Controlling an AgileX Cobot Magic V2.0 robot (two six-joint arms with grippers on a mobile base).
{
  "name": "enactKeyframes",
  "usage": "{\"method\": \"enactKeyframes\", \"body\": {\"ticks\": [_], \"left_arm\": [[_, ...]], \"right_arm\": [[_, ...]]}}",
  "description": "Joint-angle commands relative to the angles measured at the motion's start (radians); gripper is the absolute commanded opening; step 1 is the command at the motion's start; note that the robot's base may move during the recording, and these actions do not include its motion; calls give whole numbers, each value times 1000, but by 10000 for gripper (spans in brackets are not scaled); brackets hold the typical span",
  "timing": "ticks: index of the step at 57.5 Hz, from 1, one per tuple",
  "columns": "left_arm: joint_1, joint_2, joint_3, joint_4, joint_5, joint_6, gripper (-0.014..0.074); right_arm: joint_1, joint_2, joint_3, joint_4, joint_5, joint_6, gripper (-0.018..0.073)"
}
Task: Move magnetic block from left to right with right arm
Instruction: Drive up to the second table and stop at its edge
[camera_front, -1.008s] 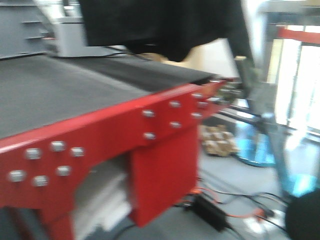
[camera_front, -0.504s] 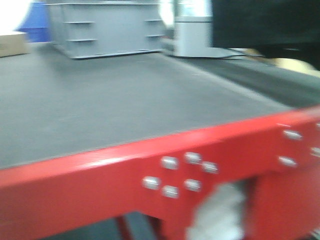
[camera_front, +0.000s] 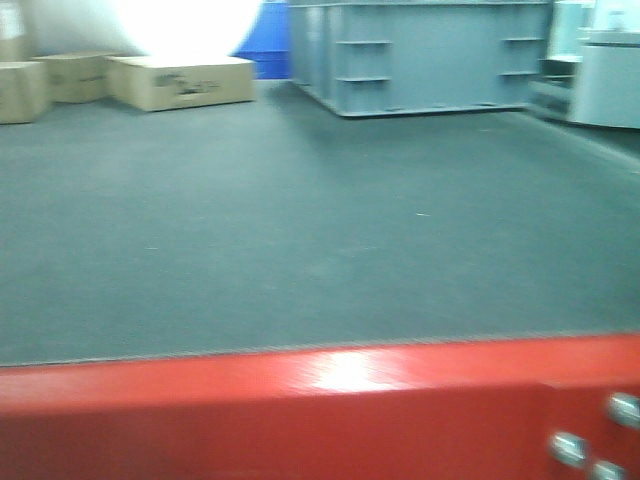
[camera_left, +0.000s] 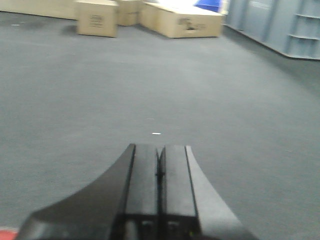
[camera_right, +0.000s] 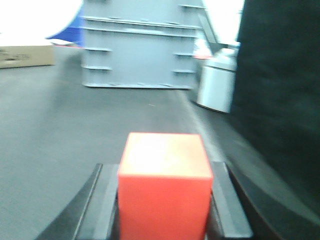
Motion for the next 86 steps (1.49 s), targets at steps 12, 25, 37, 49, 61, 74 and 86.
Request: {"method": "enactKeyframes", "body": {"ticks": [12, 25, 37, 49, 61, 74, 86], "left_arm": [[1, -10, 8, -7, -87, 0, -126], [1, -10, 8, -7, -87, 0, -126], [1, -10, 8, -7, -87, 0, -126], [1, -10, 8, -7, -87, 0, -126], [1, -10, 8, -7, -87, 0, -126], [1, -10, 8, -7, -87, 0, -126], [1, -10, 8, -7, -87, 0, -126]], "right_arm": [[-6, 14, -28, -12, -86, -7, 221], [-6, 14, -28, -12, -86, -7, 221], [-6, 14, -28, -12, -86, -7, 221], [-6, 14, -28, -12, -86, -7, 221], [-6, 14, -28, -12, -86, -7, 221], [-6, 14, -28, -12, -89, -7, 221], [-6, 14, -28, -12, -148, -7, 221]]}}
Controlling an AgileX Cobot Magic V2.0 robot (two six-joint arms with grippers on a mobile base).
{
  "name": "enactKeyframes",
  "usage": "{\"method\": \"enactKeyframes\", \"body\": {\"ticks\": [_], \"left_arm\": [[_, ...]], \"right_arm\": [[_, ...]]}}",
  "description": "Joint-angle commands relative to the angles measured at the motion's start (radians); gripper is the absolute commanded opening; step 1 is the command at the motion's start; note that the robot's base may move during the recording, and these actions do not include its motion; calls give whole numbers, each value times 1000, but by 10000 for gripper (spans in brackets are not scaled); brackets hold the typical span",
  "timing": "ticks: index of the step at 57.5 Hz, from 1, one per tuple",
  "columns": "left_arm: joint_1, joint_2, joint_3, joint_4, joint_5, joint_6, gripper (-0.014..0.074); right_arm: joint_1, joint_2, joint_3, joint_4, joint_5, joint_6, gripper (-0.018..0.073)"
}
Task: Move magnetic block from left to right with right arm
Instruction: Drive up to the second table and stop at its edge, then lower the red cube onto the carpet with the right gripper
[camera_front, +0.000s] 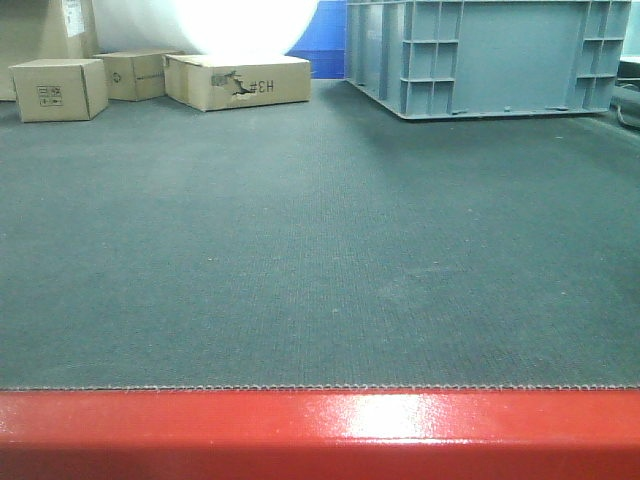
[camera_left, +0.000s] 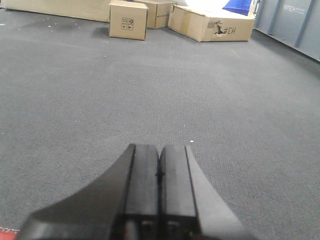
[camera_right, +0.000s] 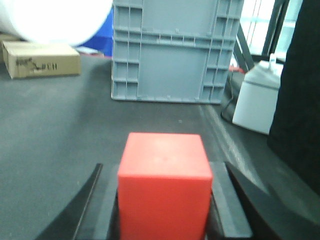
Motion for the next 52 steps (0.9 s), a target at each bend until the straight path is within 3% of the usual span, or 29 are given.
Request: {"method": "enactKeyframes", "body": {"ticks": [1, 23, 32, 43, 52], "left_arm": [[1, -10, 8, -7, -87, 0, -126], [1, -10, 8, -7, -87, 0, -126], [1, -10, 8, -7, -87, 0, -126], [1, -10, 8, -7, -87, 0, -126], [1, -10, 8, -7, -87, 0, -126]], "right_arm": [[-6, 14, -28, -12, -113, -7, 221], [-4, 14, -27, 14, -114, -4, 221], [24, 71, -96, 42, -19, 73, 221], [129, 236, -214, 42, 134, 96, 221], [250, 399, -268, 27, 181, 111, 221]]}}
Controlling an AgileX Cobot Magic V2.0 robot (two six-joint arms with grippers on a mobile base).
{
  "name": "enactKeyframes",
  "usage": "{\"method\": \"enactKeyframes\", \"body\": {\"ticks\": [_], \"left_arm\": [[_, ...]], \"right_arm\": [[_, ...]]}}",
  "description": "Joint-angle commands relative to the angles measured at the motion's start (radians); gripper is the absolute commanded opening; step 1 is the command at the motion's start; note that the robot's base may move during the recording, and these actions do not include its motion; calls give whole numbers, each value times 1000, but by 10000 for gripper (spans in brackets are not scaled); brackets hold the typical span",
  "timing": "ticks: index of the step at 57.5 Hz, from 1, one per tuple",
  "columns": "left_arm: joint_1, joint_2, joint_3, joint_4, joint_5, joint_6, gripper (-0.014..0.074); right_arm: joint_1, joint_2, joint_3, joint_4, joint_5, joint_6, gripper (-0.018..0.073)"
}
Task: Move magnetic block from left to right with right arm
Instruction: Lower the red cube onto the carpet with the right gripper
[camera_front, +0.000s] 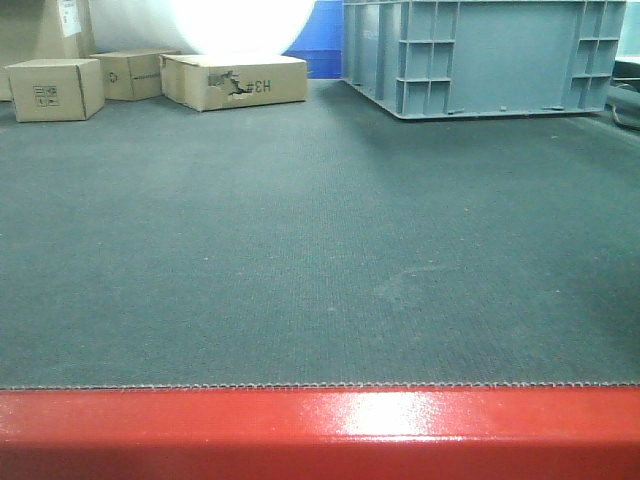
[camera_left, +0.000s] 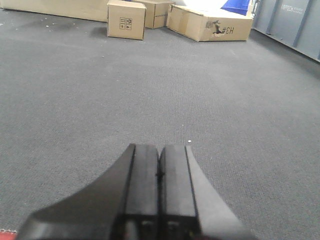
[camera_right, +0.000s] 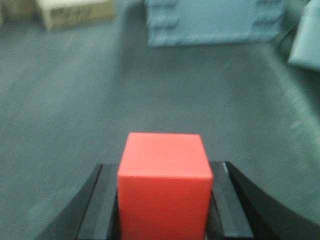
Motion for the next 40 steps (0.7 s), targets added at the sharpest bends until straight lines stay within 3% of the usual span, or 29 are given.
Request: {"method": "enactKeyframes", "body": {"ticks": [1, 10, 28, 40], "left_arm": [[1, -10, 8, -7, -87, 0, -126], [1, -10, 8, -7, -87, 0, -126], [1, -10, 8, -7, -87, 0, -126], [1, -10, 8, -7, -87, 0, -126]], "right_arm": [[64, 102, -64, -19, -48, 5, 221], [194, 283, -124, -31, 41, 77, 222], [433, 724, -431, -89, 385, 459, 223], [506, 984, -673, -86, 534, 486, 223]]}}
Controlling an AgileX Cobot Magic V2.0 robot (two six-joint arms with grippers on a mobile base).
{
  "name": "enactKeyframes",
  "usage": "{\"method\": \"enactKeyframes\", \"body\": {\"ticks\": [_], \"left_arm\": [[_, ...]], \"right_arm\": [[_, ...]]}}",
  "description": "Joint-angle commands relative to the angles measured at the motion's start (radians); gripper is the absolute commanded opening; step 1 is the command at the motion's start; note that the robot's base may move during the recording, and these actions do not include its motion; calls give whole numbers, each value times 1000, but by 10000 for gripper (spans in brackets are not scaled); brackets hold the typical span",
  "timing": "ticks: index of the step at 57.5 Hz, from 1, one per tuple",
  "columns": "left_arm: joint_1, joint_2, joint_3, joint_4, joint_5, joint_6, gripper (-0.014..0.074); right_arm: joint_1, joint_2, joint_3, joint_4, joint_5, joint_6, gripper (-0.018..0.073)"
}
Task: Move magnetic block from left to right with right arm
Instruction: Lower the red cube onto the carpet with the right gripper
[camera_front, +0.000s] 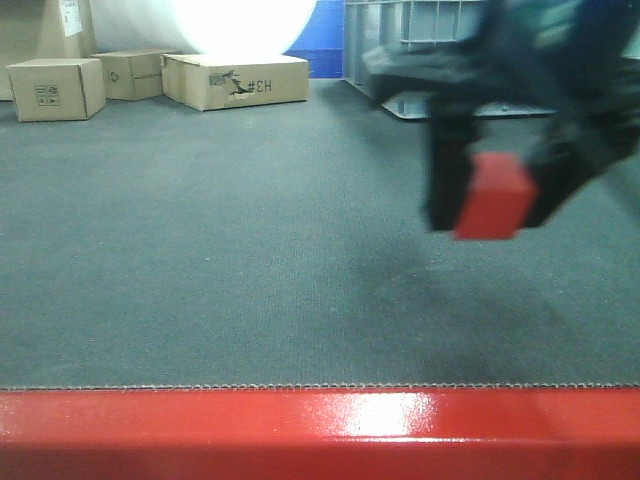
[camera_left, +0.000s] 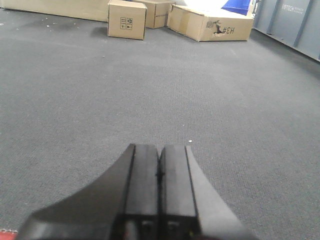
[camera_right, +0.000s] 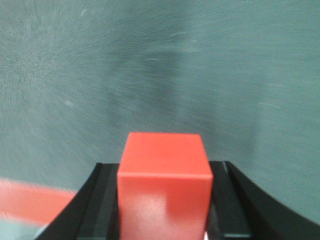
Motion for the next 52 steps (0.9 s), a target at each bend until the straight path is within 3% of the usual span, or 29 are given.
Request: {"method": "enactKeyframes", "body": {"ticks": [1, 17, 30, 46, 52], "left_arm": [[1, -10, 8, -7, -87, 0, -126], [1, -10, 8, -7, -87, 0, -126], [1, -10, 8, -7, -87, 0, -126], [1, -10, 8, -7, -87, 0, -126], [1, -10, 8, -7, -87, 0, -126]], "right_arm": [[22, 68, -135, -21, 48, 16, 223], [56, 361, -474, 72, 265, 25, 223], [75, 461, -602, 169, 292, 25, 235], [75, 475, -612, 169, 294, 49, 496], [75, 475, -612, 164, 293, 49, 552]]}}
